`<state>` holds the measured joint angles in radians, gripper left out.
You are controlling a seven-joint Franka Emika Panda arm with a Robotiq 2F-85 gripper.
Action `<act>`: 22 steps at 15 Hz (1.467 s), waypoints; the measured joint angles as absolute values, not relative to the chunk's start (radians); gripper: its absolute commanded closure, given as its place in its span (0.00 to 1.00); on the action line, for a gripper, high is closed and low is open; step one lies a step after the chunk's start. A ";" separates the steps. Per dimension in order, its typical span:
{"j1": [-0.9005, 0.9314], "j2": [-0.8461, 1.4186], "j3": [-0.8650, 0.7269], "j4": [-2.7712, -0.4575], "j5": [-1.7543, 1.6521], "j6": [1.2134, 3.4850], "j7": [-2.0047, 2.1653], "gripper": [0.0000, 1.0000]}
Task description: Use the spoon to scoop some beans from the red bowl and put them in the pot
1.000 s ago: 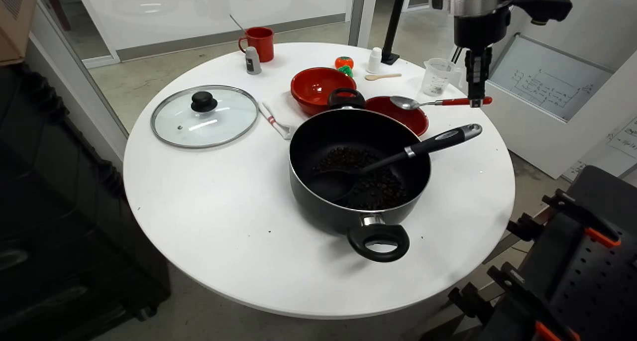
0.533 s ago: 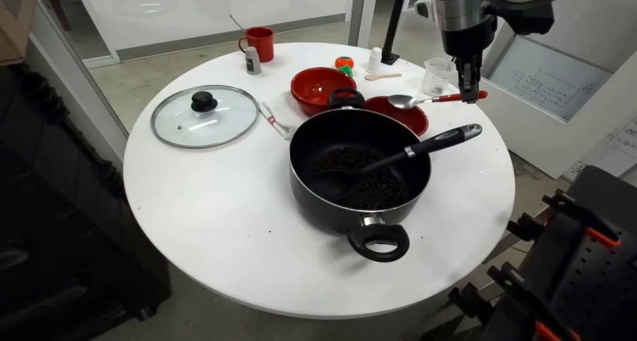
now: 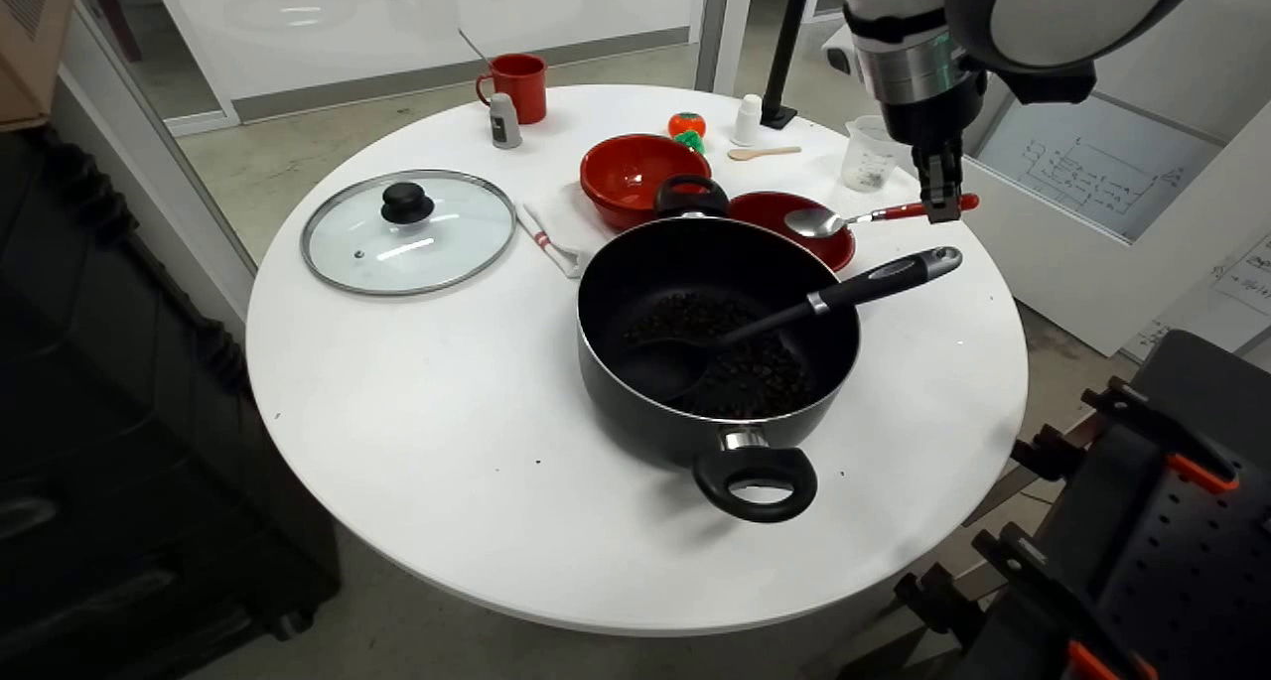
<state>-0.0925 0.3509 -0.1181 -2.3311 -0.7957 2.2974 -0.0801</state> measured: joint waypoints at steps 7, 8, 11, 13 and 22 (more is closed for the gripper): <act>-0.083 0.387 -0.118 -2.330 -0.924 2.305 -0.009 0.94; -0.079 0.387 -0.118 -2.330 -0.956 2.308 0.017 0.94; -0.067 0.387 -0.118 -2.329 -1.034 2.317 0.088 0.94; -0.057 0.387 -0.116 -2.328 -1.077 2.316 0.133 0.94; -0.018 0.438 -0.096 -2.326 -1.323 2.270 0.370 0.94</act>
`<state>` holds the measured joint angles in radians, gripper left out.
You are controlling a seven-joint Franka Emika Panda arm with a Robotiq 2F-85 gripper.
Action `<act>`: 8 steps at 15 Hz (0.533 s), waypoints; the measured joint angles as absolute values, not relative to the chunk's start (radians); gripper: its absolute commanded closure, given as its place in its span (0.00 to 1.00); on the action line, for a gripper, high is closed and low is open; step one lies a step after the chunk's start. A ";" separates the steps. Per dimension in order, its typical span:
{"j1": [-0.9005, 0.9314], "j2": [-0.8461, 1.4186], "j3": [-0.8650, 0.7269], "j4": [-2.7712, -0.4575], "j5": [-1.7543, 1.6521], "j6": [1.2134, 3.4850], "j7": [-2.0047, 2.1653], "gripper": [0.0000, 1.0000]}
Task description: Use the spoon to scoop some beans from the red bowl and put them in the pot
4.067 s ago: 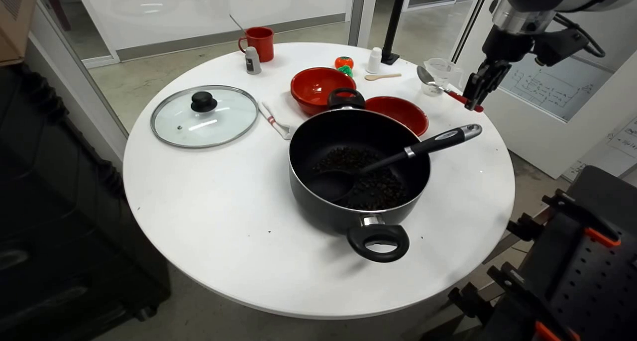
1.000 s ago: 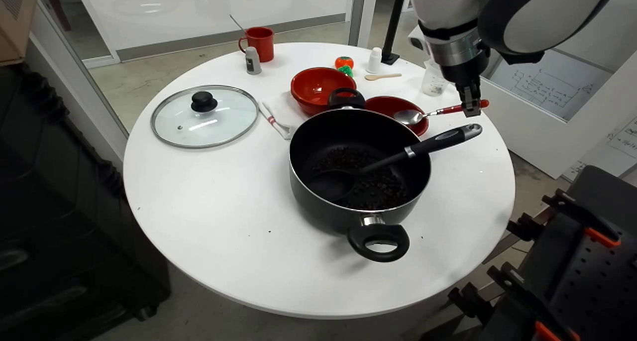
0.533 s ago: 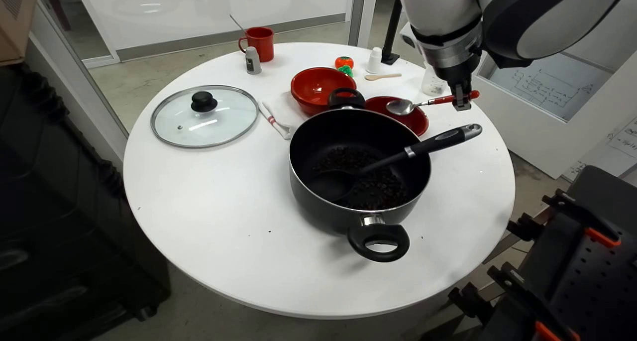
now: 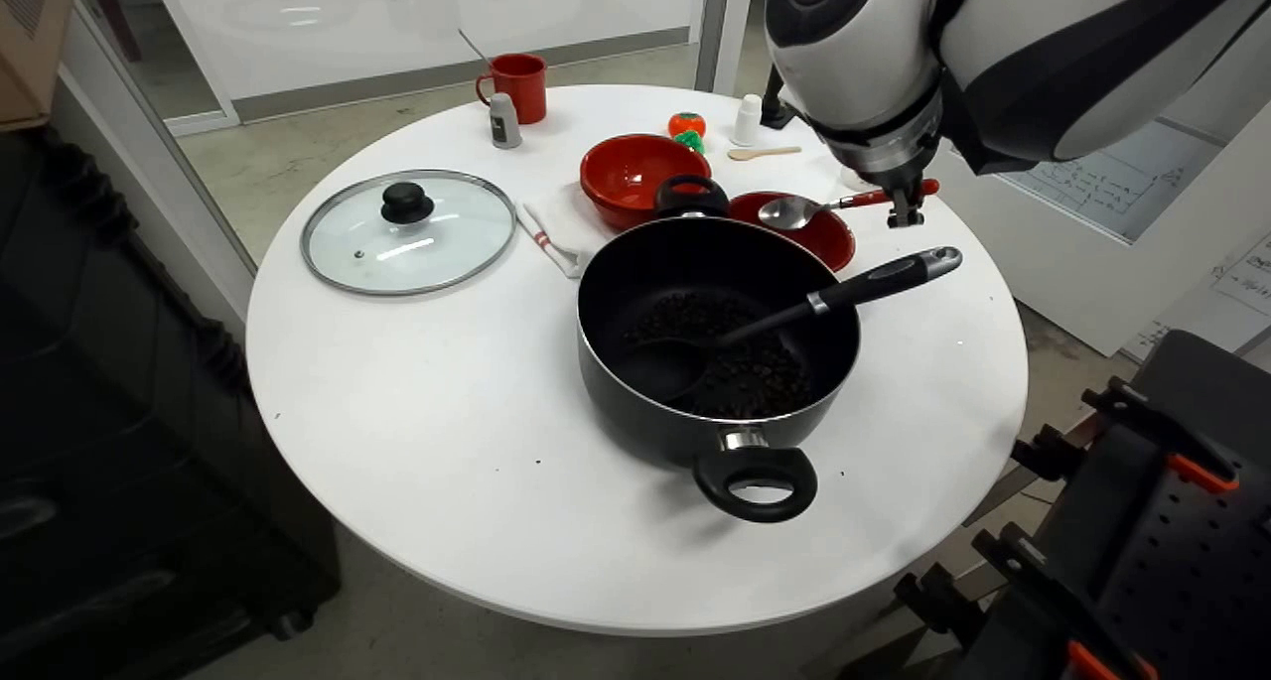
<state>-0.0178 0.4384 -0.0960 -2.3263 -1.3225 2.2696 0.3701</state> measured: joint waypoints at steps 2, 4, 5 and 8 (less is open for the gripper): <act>-0.016 0.461 -0.083 -2.327 -1.345 2.255 0.396 0.94; -0.016 0.480 -0.072 -2.327 -1.363 2.246 0.415 0.94; -0.016 0.488 -0.069 -2.327 -1.370 2.243 0.421 0.94; -0.017 0.505 -0.066 -2.327 -1.407 2.233 0.451 0.94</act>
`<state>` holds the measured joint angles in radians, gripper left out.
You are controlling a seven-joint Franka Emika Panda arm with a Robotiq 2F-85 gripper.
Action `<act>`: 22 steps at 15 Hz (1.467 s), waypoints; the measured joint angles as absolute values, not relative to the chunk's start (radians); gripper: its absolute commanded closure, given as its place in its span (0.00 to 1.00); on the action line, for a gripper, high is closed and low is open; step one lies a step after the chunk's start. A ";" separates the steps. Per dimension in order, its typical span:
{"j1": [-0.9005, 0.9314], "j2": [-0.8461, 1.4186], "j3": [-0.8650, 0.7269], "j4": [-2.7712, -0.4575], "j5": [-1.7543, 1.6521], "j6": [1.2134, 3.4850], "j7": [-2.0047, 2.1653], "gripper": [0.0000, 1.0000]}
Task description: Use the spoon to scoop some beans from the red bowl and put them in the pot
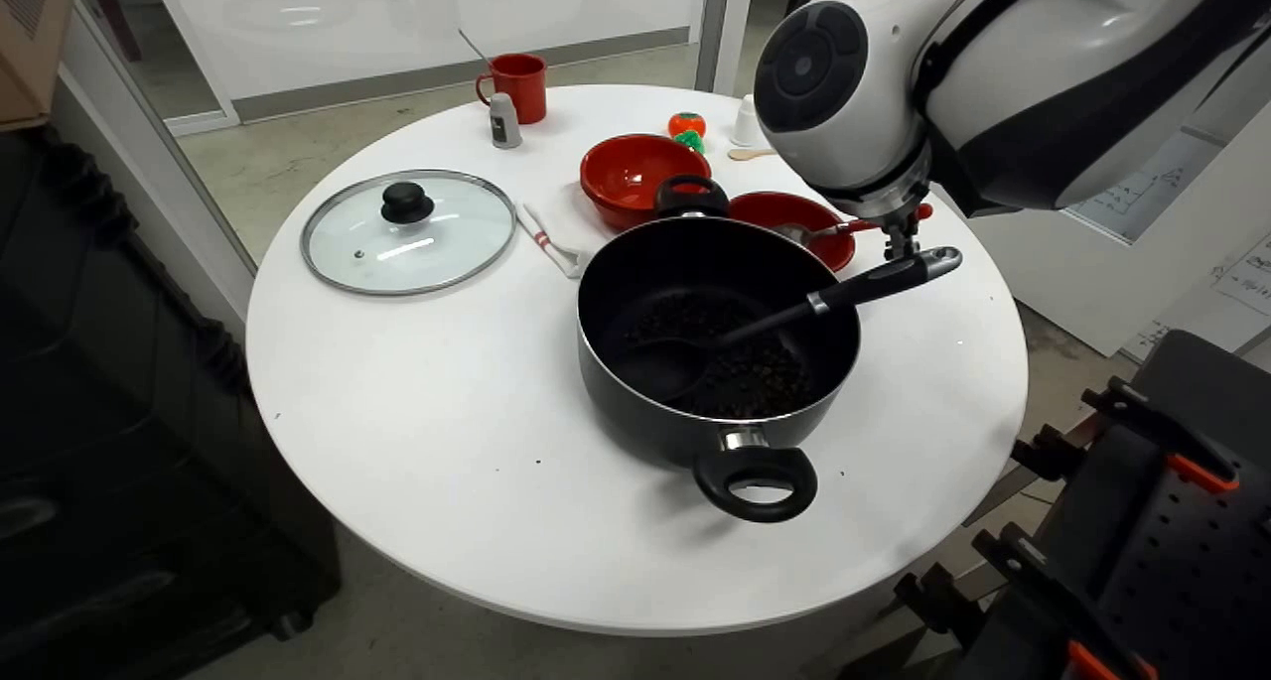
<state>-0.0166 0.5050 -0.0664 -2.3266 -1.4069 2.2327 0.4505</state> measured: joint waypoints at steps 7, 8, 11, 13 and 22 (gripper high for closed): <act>-0.028 0.508 -0.067 -2.327 -1.515 2.211 0.537 0.94; -0.029 0.508 -0.067 -2.327 -1.536 2.210 0.553 0.94; -0.030 0.512 -0.066 -2.328 -1.618 2.198 0.618 0.94; -0.030 0.519 -0.063 -2.330 -1.669 2.180 0.666 0.94; -0.041 0.530 -0.030 -2.361 -1.690 2.120 0.693 0.94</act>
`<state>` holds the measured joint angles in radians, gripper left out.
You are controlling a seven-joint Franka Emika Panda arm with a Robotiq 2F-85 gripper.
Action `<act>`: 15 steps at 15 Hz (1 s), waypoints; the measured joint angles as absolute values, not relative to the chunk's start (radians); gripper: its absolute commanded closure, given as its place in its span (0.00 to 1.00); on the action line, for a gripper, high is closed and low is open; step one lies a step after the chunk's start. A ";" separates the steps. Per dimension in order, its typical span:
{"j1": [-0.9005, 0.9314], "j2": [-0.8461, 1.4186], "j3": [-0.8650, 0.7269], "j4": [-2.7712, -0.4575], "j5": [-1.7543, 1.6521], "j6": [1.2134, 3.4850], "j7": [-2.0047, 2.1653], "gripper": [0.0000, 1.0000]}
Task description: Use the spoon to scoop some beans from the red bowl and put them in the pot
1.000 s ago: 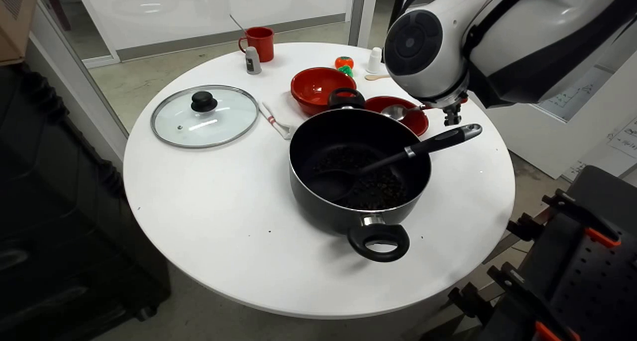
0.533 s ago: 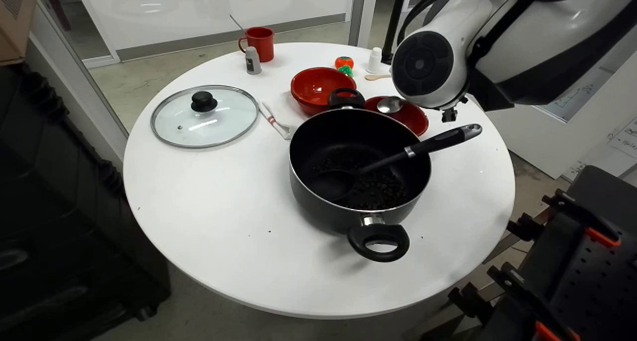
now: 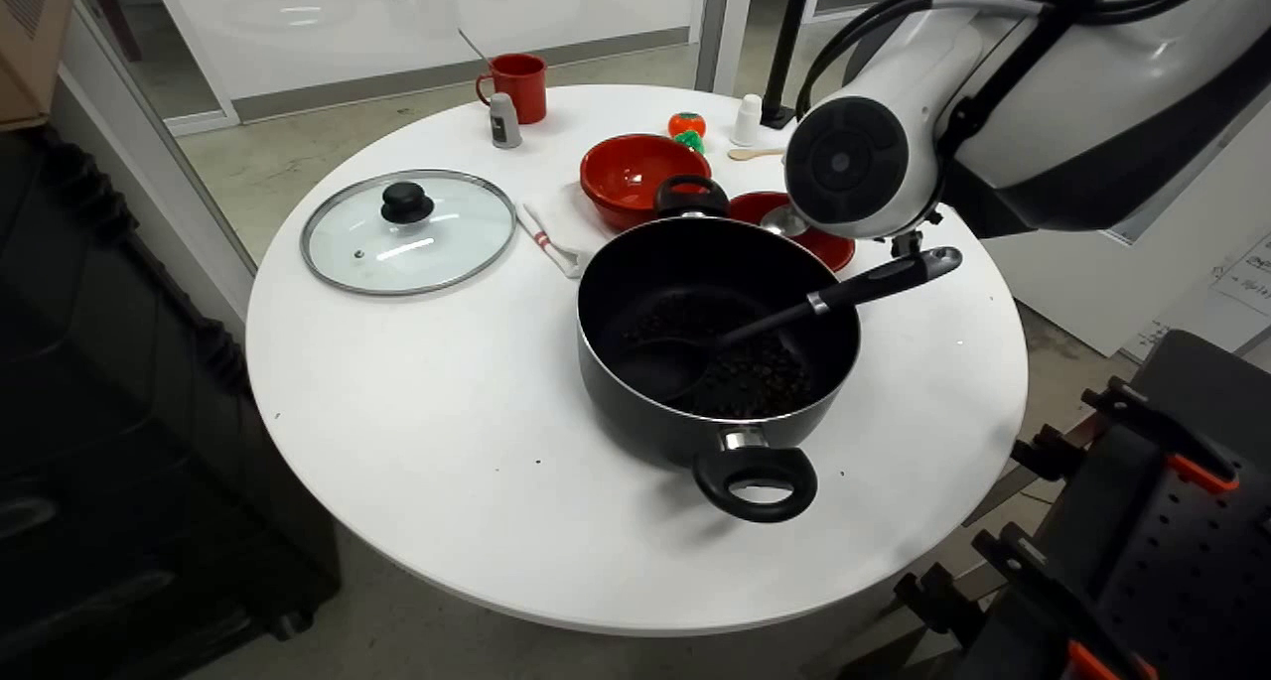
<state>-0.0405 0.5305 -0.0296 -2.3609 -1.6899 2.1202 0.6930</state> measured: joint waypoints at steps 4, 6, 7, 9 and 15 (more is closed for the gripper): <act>-0.040 0.530 -0.012 -2.380 -1.697 2.098 0.701 0.94; -0.037 0.530 -0.001 -2.389 -1.719 2.080 0.733 0.94; -0.036 0.530 0.006 -2.394 -1.727 2.071 0.746 0.94; -0.032 0.530 0.021 -2.407 -1.749 2.050 0.780 0.94; -0.017 0.530 0.049 -2.435 -1.799 1.961 0.879 0.94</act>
